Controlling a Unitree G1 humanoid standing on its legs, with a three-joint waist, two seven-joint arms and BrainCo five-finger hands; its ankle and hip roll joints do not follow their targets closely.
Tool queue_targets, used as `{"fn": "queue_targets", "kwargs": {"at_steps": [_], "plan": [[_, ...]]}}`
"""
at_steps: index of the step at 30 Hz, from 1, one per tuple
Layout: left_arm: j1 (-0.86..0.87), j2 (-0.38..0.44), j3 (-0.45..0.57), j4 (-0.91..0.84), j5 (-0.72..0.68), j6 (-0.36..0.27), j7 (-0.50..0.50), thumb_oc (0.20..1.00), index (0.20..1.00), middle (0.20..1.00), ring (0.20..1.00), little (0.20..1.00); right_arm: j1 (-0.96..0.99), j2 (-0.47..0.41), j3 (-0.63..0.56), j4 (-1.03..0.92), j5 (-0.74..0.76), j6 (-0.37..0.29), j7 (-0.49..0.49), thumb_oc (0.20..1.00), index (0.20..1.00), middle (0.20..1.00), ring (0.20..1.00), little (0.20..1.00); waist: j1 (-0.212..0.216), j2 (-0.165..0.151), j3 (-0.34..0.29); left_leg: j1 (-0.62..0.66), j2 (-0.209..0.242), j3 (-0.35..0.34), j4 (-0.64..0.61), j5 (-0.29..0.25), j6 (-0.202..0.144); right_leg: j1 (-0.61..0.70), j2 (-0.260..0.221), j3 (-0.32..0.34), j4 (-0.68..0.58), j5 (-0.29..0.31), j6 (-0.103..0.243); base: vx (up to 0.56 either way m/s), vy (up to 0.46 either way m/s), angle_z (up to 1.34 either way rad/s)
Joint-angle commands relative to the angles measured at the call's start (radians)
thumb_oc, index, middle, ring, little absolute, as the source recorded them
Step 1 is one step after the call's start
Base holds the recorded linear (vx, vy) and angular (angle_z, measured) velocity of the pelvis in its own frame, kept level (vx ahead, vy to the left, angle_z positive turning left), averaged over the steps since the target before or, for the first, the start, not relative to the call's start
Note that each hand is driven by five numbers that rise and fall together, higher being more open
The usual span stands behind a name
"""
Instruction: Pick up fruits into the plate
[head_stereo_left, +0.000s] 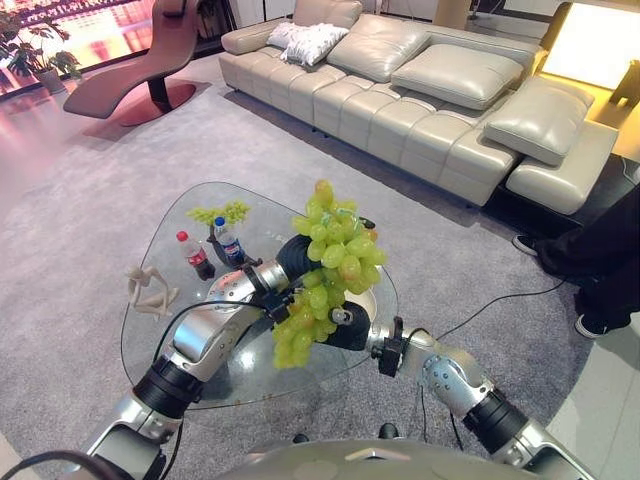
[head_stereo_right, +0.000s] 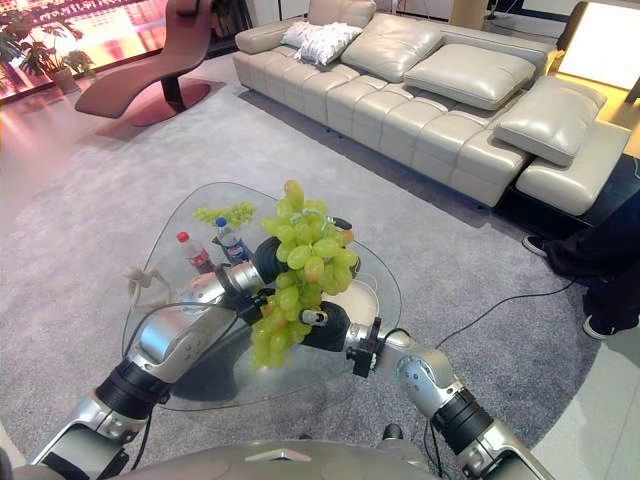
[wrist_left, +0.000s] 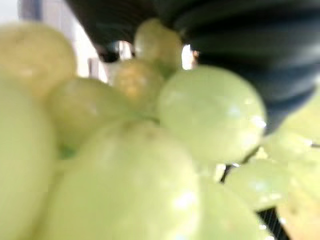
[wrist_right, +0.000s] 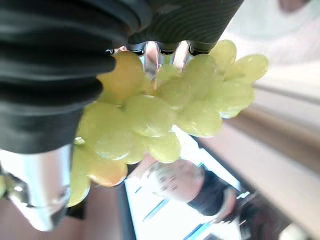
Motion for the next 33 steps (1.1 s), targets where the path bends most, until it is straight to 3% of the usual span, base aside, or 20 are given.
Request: {"fn": "queue_targets", "kwargs": {"at_steps": [1,4,5,6,10,15,33], "plan": [[-0.09,-0.027,-0.015,0.006,-0.045,-0.046,-0.019,0.2,0.2,0.2,0.2,0.2,-0.059,0.101,0.006,-0.105,0.175,-0.016,0.06,1.0,1.0,1.0,1.0,1.0,0.014,-0.013,0.004,0.007,-0.038,0.052,0.008,-0.11,0.025,0.08,0.005,-0.016,0.012,-0.145,0.022,0.0,0.0,0.0],[-0.085,-0.025,-0.008,0.002,-0.053,-0.045,-0.026,0.2,0.2,0.2,0.2,0.2,-0.053,0.107,0.002,-0.107,0.217,-0.009,0.056,1.0,1.0,1.0,1.0,1.0,0.015,-0.012,0.004,0.006,-0.039,0.051,0.008,-0.11,0.026,0.079,0.004,-0.016,0.011,-0.145,0.023,-0.02,0.003,0.0],[-0.023,-0.006,0.057,0.012,-0.045,-0.084,-0.088,0.2,0.2,0.2,0.2,0.2,0.093,0.041,-0.123,-0.043,0.127,0.069,0.333,1.0,1.0,1.0,1.0,1.0,-0.005,-0.008,0.001,-0.002,-0.033,0.07,0.007,-0.113,0.024,0.063,0.008,-0.002,0.013,-0.141,0.025,-0.08,0.014,0.04],[-0.014,0.008,0.066,0.006,-0.055,-0.092,-0.085,0.2,0.2,0.2,0.2,0.2,0.115,0.034,-0.14,-0.013,0.12,0.08,0.4,1.0,1.0,1.0,1.0,1.0,-0.014,-0.007,0.005,-0.003,-0.033,0.078,0.007,-0.113,0.026,0.057,0.007,0.001,0.014,-0.142,0.03,-0.09,0.023,0.02],[-0.069,-0.008,0.056,0.025,-0.073,-0.062,-0.094,0.2,0.2,0.2,0.2,0.2,0.021,0.079,-0.08,0.016,0.24,0.006,0.251,1.0,1.0,1.0,1.0,1.0,0.002,-0.001,0.011,-0.006,-0.037,0.068,0.011,-0.111,0.023,0.062,0.0,-0.017,0.013,-0.143,0.03,0.0,0.016,-0.01],[-0.075,-0.024,0.038,0.011,-0.072,-0.032,-0.093,0.2,0.2,0.2,0.2,0.2,-0.037,0.123,-0.087,0.0,0.294,-0.03,0.133,1.0,1.0,1.0,1.0,1.0,0.019,0.005,0.01,0.007,-0.04,0.052,0.012,-0.115,0.022,0.083,-0.001,-0.03,0.009,-0.146,0.025,0.04,0.003,0.07],[-0.1,-0.043,0.011,0.017,-0.05,0.009,-0.076,0.2,0.2,0.2,0.2,0.2,-0.044,0.112,-0.064,-0.006,0.157,-0.073,0.107,1.0,1.0,1.0,1.0,1.0,0.018,-0.005,0.007,0.011,-0.038,0.053,0.013,-0.113,0.02,0.082,-0.002,-0.035,0.011,-0.14,0.024,0.0,-0.002,0.03]]}}
